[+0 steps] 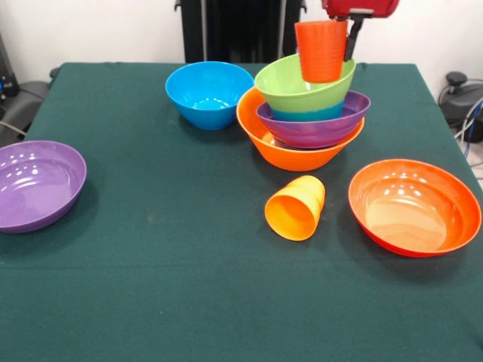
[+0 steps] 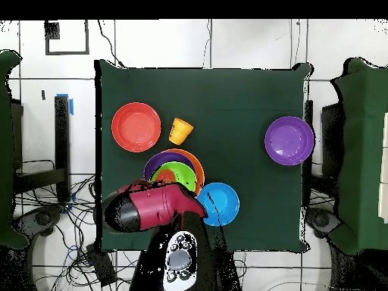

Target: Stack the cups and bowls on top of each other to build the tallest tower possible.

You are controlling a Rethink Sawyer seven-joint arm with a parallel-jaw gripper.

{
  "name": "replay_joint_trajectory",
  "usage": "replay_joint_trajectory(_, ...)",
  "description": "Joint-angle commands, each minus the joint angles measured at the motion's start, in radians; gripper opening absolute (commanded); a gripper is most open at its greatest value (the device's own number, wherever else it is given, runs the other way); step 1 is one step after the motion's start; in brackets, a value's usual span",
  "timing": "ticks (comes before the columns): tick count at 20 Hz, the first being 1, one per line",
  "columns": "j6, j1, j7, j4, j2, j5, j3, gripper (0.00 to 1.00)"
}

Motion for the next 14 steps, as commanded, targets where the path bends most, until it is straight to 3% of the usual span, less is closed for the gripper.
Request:
replay_joint_trajectory(1,-0.034,0.0,0.132,0.056,0.047,-0.014,0.004,0.0)
replay_joint_trajectory(14,-0.069,-0.054,0.101,0.099,0.03,-0.021,0.024,0.0)
